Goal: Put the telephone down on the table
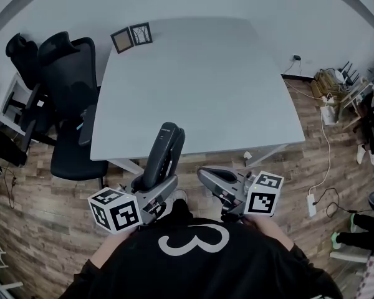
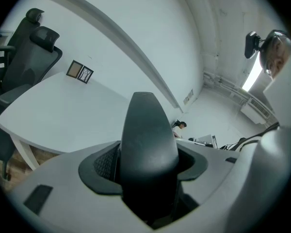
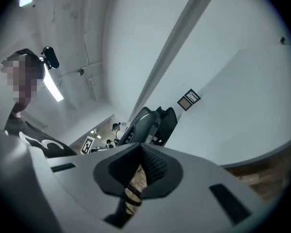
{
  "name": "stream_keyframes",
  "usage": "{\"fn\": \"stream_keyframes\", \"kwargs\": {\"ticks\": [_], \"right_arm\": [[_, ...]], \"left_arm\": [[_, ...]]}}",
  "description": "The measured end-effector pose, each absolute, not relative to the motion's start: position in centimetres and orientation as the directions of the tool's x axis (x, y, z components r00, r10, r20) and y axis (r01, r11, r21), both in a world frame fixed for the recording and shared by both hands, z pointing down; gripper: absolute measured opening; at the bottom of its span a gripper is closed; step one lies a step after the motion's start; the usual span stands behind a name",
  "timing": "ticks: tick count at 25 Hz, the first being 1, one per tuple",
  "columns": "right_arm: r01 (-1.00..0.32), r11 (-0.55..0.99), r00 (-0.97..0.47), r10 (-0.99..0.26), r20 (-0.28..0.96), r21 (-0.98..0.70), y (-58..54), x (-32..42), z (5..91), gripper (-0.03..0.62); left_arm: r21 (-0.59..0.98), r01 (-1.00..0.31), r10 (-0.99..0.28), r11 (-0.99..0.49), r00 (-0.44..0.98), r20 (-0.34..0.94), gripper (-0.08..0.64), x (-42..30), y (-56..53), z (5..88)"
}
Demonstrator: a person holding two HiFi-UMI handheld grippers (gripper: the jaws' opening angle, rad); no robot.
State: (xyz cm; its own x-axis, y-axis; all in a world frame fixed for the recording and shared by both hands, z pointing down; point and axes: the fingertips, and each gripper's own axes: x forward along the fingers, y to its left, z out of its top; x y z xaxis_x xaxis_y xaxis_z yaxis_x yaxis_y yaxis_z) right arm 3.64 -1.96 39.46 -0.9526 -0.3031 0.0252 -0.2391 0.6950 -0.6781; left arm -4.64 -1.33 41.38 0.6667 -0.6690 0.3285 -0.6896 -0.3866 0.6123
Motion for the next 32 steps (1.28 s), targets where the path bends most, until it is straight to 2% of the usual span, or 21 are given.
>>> {"fn": "stream_keyframes", "kwargs": {"ticks": [15, 25, 32], "right_arm": [[-0.257, 0.687, -0.959, -0.268, 0.091, -0.680, -15.2, -5.8, 39.8, 0.009], [-0.252, 0.661, -0.963, -0.244, 0.115, -0.706, -18.1, -5.4, 40.3, 0.009], [-0.202, 0.664, -0.976, -0.194, 0.094, -0.720, -21.8, -5.7, 40.1, 0.009]], "left_arm": [[0.629, -0.698, -0.696, -0.341, 0.637, 0.330, 0.295, -14.0, -14.5, 43.0], [0.606, -0.739, -0.724, -0.294, 0.586, 0.364, 0.295, -14.9, -18.2, 43.2], [0.604, -0.764, -0.748, -0.227, 0.534, 0.394, 0.295, -15.2, -20.5, 43.7]]}}
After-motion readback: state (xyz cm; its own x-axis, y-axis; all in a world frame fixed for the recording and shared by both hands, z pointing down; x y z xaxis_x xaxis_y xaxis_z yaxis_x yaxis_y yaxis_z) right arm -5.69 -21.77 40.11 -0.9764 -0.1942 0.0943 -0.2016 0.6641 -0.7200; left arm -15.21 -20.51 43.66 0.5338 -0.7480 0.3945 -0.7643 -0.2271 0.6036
